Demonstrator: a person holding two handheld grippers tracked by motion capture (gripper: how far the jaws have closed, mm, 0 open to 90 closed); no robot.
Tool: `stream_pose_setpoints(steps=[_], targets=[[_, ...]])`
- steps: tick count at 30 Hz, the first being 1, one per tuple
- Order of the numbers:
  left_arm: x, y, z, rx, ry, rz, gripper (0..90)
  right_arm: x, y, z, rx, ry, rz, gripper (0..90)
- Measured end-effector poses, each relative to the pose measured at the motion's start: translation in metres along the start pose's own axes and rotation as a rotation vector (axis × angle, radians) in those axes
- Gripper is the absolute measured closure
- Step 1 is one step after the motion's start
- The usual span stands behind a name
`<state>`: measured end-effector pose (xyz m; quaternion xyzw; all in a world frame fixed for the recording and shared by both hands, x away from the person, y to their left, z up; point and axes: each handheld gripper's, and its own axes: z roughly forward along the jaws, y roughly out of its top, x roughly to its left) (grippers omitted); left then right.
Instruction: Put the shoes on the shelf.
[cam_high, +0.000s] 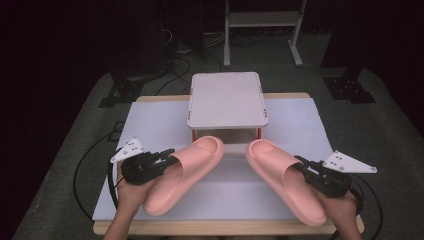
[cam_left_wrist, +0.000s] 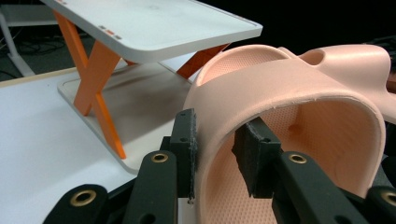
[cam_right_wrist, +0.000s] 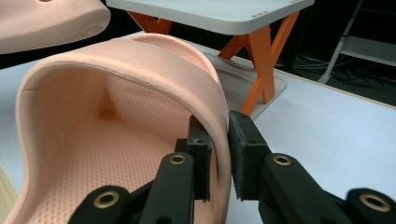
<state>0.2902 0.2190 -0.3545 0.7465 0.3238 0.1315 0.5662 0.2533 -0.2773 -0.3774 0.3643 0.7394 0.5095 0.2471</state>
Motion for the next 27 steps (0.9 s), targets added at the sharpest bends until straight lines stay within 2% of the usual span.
stream_pose_setpoints(steps=[17, 27], targets=[[-0.004, 0.029, 0.004, 0.003, -0.007, 0.037, 69.8, 0.001, 0.026, -0.009, -0.041, -0.005, -0.014, 78.9], [0.003, 0.042, 0.004, -0.016, -0.013, 0.014, 69.8, -0.003, 0.043, -0.008, -0.054, -0.018, -0.016, 78.9]])
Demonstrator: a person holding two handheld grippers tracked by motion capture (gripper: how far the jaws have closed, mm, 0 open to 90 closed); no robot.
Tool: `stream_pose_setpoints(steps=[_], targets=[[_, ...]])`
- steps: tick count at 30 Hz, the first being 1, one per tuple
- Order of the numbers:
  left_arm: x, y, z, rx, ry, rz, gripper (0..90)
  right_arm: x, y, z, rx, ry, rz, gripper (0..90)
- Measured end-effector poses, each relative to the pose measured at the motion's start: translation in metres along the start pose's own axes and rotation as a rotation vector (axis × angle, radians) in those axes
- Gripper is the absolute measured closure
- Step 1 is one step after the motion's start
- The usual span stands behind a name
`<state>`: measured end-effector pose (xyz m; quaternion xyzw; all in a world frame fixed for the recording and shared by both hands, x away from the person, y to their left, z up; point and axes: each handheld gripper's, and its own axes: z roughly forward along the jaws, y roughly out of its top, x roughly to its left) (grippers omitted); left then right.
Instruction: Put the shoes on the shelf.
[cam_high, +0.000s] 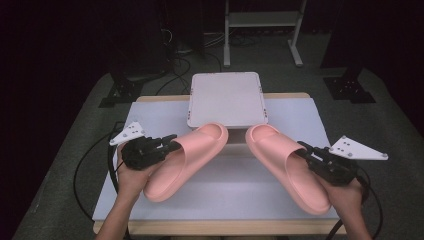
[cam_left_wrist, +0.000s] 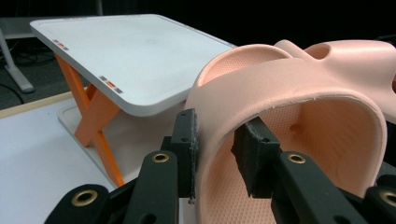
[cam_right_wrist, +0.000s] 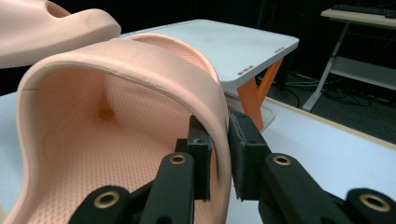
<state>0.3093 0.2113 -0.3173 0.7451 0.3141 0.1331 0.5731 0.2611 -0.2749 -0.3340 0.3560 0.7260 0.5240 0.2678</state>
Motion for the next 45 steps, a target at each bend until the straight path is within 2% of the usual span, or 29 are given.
stream_pose_setpoints(steps=[11, 19, 27, 45], targets=[[0.005, 0.017, 0.004, -0.014, -0.008, 0.003, 69.8, -0.005, 0.019, 0.003, -0.03, -0.006, 0.005, 79.0], [0.016, 0.025, 0.008, -0.019, 0.002, -0.009, 69.8, -0.008, 0.028, 0.015, -0.019, -0.003, 0.011, 79.0], [0.026, 0.033, 0.02, -0.003, 0.012, -0.011, 69.7, -0.011, 0.037, 0.032, -0.01, 0.003, 0.014, 79.0], [0.038, 0.044, 0.038, 0.003, 0.024, -0.007, 69.7, -0.022, 0.05, 0.057, -0.013, -0.023, 0.023, 79.1]])
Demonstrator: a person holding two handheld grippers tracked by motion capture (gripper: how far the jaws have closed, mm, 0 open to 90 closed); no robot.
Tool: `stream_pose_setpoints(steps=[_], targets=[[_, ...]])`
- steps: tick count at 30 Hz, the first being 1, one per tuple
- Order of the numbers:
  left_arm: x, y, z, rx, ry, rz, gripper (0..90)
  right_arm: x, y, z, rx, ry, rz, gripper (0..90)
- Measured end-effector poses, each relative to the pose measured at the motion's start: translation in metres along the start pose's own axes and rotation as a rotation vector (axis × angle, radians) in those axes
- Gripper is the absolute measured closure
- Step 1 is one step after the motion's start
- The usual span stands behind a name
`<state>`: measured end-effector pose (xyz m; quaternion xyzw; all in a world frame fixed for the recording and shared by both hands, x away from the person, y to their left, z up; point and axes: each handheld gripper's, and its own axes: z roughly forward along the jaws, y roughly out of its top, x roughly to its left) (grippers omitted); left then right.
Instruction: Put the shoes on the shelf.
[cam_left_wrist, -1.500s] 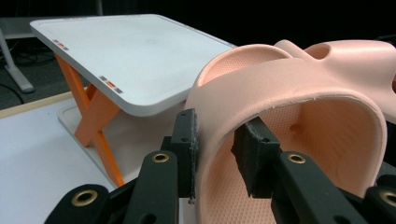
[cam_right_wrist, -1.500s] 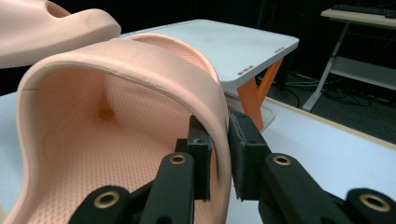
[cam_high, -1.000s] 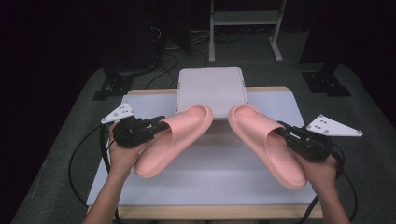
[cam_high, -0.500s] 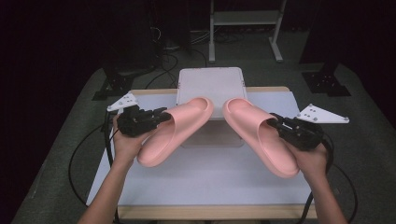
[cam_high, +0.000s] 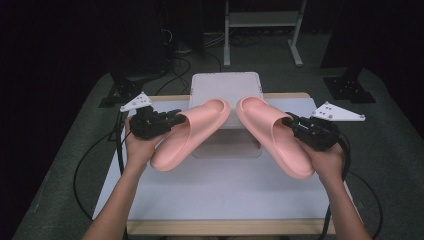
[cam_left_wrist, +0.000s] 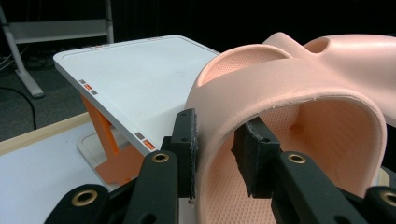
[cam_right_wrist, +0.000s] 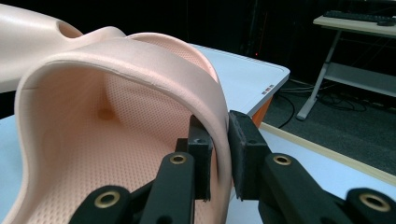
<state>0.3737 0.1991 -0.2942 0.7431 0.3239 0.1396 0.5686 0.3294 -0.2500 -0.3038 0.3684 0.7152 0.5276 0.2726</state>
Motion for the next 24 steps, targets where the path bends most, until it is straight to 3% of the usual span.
stream_pose_setpoints(steps=[24], targets=[[0.014, 0.017, 0.022, 0.024, 0.042, 0.001, 69.7, -0.009, 0.012, 0.026, 0.013, -0.017, 0.007, 78.9]])
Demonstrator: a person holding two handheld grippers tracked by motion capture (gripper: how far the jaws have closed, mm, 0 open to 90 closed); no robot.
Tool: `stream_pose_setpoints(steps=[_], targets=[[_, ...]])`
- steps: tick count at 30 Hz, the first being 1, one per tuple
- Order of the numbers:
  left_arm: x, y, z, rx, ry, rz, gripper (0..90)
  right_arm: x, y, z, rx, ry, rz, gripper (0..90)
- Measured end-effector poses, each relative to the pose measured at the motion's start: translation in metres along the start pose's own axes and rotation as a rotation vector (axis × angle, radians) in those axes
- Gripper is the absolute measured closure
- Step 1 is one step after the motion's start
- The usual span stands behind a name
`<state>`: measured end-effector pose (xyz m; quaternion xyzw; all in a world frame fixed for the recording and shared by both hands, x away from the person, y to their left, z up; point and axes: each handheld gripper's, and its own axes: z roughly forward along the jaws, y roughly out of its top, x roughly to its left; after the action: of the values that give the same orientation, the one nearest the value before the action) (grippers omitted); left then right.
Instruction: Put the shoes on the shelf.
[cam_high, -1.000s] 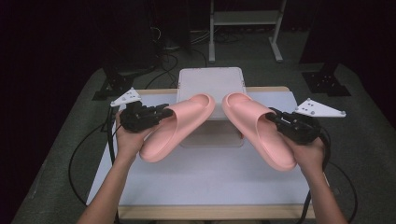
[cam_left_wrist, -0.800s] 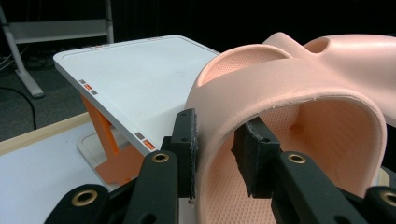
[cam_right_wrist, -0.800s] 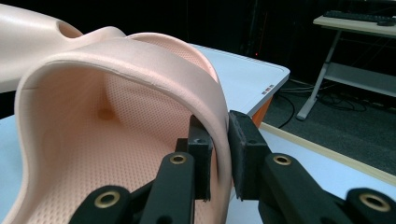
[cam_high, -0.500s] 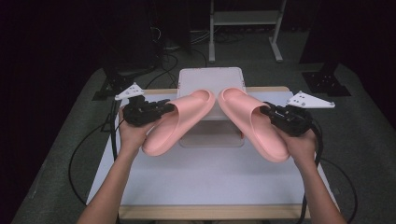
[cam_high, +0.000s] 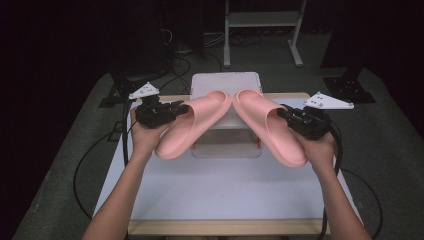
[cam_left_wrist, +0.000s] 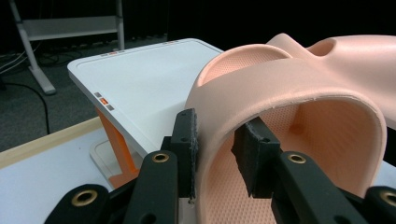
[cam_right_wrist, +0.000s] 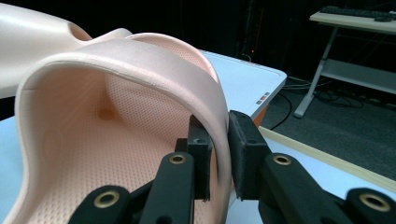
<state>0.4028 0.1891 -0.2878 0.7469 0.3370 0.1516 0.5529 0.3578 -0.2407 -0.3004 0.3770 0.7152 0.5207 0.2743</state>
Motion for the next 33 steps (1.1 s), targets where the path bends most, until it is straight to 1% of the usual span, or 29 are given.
stream_pose_setpoints(steps=[2, 11, 19, 20, 26, 33], targets=[[0.001, 0.001, 0.002, 0.002, 0.001, 0.001, 69.7, 0.0, 0.0, 0.001, 0.001, 0.003, 0.005, 78.9], [0.004, 0.007, 0.007, 0.007, 0.015, 0.0, 69.6, -0.003, 0.003, 0.008, -0.002, -0.009, 0.009, 78.8], [0.007, 0.013, 0.012, 0.006, 0.03, -0.012, 69.4, -0.005, 0.007, 0.014, 0.001, -0.017, 0.024, 78.6], [0.008, 0.014, 0.013, 0.004, 0.033, -0.019, 69.3, -0.006, 0.008, 0.016, 0.004, -0.016, 0.029, 78.6], [0.011, 0.017, 0.016, 0.007, 0.043, -0.031, 68.6, -0.007, 0.01, 0.02, 0.007, -0.011, 0.035, 77.7], [0.014, 0.017, 0.018, 0.004, 0.043, -0.054, 67.1, -0.008, 0.013, 0.025, 0.011, -0.013, 0.04, 76.9]])
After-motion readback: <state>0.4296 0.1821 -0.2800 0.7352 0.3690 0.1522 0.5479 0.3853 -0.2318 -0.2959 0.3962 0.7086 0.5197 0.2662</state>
